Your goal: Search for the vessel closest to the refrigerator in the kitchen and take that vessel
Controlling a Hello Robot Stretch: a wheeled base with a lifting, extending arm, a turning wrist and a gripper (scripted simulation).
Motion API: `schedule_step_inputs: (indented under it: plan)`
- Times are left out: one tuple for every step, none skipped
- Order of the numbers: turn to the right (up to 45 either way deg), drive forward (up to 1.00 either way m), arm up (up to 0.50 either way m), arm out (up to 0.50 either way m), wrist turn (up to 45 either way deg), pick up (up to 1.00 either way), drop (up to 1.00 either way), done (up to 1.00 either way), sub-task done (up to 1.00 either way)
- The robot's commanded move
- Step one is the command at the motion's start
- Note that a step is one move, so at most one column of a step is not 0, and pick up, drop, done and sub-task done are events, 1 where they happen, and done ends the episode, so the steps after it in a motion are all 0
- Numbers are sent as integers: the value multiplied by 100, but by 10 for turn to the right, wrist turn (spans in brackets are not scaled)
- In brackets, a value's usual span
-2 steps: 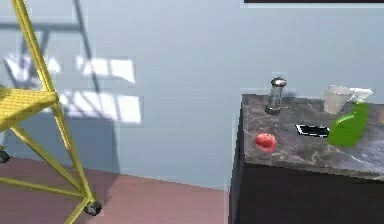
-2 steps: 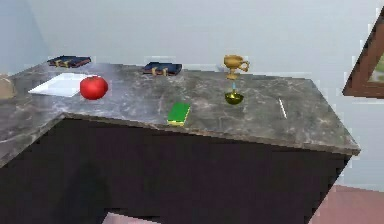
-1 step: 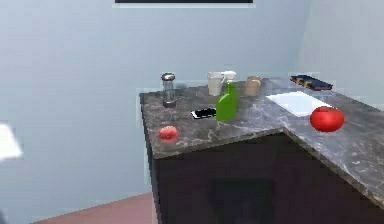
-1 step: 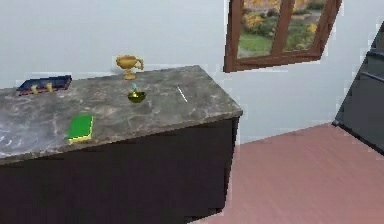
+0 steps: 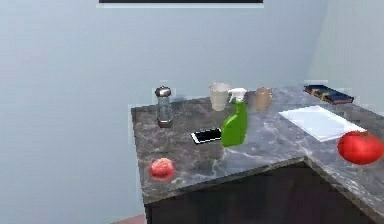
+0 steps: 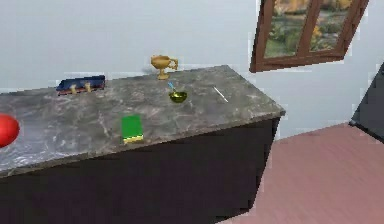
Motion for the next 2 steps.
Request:
schedule_step_inputs:
  plan:
    - [450,0,0,0,0,0,0,0,0]
    - [450,0,0,0,0,0,0,0,0]
